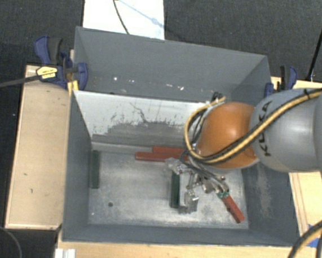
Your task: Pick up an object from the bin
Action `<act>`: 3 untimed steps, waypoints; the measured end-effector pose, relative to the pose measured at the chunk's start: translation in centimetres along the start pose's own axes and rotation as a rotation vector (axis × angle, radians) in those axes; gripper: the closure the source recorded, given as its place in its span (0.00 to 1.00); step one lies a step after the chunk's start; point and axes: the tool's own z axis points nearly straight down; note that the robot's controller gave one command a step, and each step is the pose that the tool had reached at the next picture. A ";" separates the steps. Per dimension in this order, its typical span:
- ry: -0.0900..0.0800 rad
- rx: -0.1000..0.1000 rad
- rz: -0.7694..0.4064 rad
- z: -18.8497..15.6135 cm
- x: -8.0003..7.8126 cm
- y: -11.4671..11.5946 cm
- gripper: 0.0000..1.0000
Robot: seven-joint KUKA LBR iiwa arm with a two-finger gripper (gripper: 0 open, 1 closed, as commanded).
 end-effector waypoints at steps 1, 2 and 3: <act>-0.010 0.003 -0.372 -3.3 0.4 1.0 0.00; -0.009 0.004 -0.749 -3.4 0.0 1.1 0.00; -0.006 0.003 -1.051 -0.2 -0.6 0.9 0.00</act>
Offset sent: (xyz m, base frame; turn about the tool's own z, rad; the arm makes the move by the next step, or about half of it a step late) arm -0.0083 0.0068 0.0321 -0.3726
